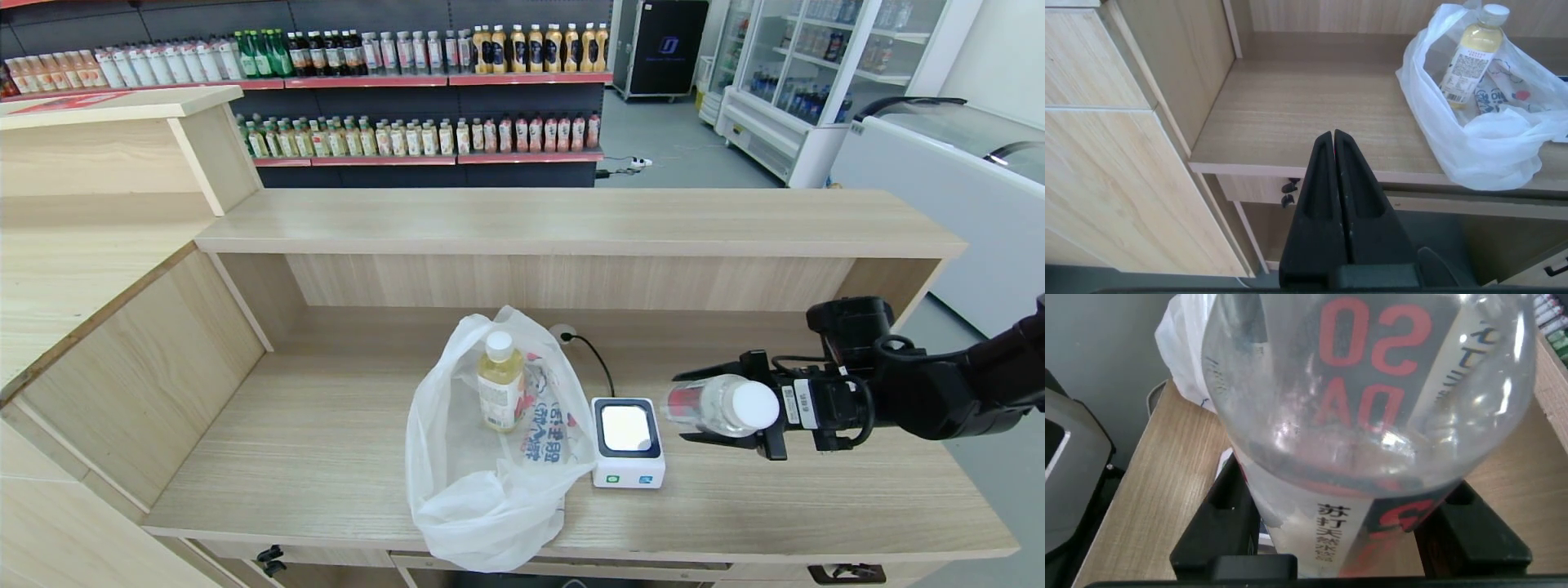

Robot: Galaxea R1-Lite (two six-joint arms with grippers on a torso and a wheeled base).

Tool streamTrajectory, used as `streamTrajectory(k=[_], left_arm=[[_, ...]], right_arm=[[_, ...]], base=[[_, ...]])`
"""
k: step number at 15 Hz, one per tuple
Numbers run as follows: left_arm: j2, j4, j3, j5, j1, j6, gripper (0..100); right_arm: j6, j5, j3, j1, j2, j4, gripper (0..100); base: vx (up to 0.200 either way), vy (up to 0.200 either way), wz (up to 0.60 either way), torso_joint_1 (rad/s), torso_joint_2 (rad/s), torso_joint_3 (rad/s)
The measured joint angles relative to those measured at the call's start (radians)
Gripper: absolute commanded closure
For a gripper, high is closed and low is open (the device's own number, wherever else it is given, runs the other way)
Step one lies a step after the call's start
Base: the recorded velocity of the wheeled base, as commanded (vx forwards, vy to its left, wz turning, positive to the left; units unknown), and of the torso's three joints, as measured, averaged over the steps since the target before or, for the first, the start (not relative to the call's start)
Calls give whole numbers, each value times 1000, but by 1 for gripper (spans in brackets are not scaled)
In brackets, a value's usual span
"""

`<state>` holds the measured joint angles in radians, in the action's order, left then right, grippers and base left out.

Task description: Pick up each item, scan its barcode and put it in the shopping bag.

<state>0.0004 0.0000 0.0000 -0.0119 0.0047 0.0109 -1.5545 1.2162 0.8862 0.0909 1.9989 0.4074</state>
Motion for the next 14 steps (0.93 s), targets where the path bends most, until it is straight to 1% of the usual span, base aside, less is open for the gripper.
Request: streamTrajectory(k=[6,14], left_arm=[[0,0,0,0,-1,0,100],[0,0,0,0,0,0,100]], right_arm=[[-41,16,74,19,67,10,100],[-91,54,129,22,125,17,100]], base=[[0,0,0,0,0,0],[0,0,0,0,0,0]])
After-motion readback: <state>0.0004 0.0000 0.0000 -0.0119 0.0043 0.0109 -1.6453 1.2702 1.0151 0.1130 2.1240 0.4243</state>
